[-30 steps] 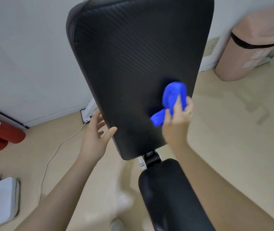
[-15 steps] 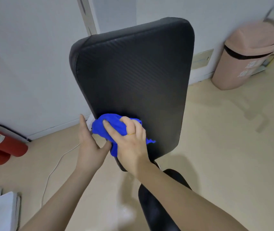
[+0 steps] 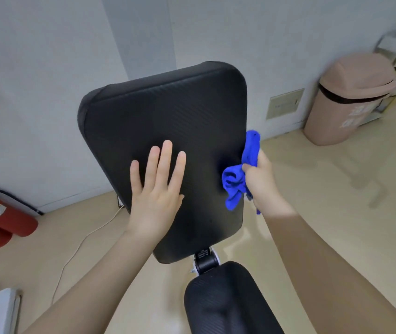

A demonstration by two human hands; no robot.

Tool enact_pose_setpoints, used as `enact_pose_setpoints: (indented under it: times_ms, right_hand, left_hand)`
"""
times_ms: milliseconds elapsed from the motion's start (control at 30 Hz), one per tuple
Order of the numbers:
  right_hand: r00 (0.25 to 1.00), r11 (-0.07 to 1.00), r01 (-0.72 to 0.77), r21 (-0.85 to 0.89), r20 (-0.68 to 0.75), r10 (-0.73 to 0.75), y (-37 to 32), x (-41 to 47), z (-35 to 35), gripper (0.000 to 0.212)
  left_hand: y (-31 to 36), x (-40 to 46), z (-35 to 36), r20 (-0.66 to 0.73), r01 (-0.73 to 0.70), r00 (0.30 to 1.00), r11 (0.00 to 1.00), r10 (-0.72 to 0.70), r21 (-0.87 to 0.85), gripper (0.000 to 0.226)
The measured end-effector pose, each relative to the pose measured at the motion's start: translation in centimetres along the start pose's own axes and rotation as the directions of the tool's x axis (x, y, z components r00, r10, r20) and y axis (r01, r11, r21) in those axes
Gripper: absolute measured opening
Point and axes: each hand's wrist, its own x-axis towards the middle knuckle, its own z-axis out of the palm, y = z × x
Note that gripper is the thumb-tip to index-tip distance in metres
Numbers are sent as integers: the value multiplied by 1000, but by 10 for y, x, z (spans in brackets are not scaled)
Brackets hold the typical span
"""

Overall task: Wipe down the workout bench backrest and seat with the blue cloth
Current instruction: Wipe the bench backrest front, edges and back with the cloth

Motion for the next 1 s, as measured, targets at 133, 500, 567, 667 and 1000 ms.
enact_pose_setpoints:
  times_ms: [133,500,567,667,1000]
  right_hand:
    - [948,971,-240,6,216,233,14,-4,-19,47]
    - [941,961,4,276,324,-97,-84,25,-29,27]
    - [946,949,-48,312,320,-58,-65,25,-27,29]
    - [936,953,-194,231,336,109,-25,29,-28,29]
    - [883,898,-420,133,288,371,-31,41,-23,11]
  left_hand:
    - [14,6,5,49,10,999,995,-15,102,97]
    - [25,8,16,1,78,997,984,-79,160,99]
    - [25,9,17,0,77,997,983,-78,169,99]
    - [26,10,17,-5,80,997,981,-80,176,97]
    - [27,12,12,25,77,996,988,-81,132,92]
